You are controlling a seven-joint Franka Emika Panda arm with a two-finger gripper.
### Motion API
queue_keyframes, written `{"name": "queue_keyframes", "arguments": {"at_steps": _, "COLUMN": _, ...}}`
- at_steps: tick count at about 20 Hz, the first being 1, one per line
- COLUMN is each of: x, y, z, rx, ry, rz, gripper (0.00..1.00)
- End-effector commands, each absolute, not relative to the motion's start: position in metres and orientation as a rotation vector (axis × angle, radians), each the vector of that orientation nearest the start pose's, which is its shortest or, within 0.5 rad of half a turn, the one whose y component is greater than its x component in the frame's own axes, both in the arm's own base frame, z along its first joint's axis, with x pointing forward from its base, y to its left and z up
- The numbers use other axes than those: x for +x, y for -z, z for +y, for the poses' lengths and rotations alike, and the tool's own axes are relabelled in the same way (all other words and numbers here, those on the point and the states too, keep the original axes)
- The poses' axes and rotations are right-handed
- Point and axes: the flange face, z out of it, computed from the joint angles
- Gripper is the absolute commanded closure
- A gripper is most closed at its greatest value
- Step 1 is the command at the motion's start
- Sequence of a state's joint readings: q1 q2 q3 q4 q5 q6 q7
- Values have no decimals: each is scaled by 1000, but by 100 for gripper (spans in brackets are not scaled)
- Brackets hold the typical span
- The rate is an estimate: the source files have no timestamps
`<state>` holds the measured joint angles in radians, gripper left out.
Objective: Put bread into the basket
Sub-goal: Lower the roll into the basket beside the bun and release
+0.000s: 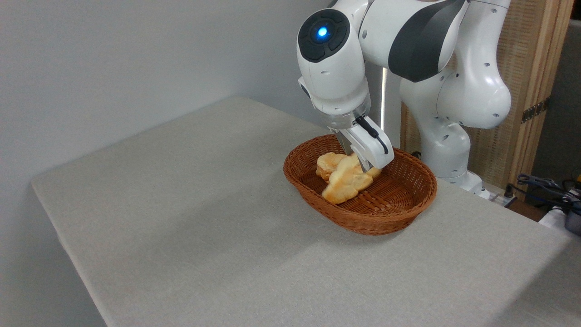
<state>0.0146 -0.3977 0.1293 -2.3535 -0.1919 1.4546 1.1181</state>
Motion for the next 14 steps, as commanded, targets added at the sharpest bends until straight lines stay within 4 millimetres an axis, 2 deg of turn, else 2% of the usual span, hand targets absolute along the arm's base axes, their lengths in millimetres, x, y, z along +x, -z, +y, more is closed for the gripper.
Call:
{"name": "queue_keyframes", "arguments": {"at_steps": 1, "x": 368, "y": -449, "z": 35, "rx": -3163, "ry": -518, "rz": 1651, "gripper": 0}}
{"name": "queue_keyframes", "arguments": {"at_steps": 4, "x": 368, "y": -450, "z": 41, "rx": -3099, "ry": -546, "rz": 1664, "gripper": 0}}
{"name": "queue_keyframes", "arguments": {"at_steps": 6, "x": 369, "y": -454, "z": 49, "rx": -2997, "ry": -576, "rz": 1714, "gripper": 0}}
{"name": "queue_keyframes", "arguments": {"at_steps": 8, "x": 375, "y": -467, "z": 55, "rx": -2884, "ry": -531, "rz": 1817, "gripper": 0}}
{"name": "queue_keyframes", "arguments": {"at_steps": 11, "x": 397, "y": -523, "z": 58, "rx": -2824, "ry": -345, "rz": 1806, "gripper": 0}}
{"name": "queue_keyframes", "arguments": {"at_steps": 14, "x": 426, "y": -562, "z": 58, "rx": -2783, "ry": -242, "rz": 1778, "gripper": 0}}
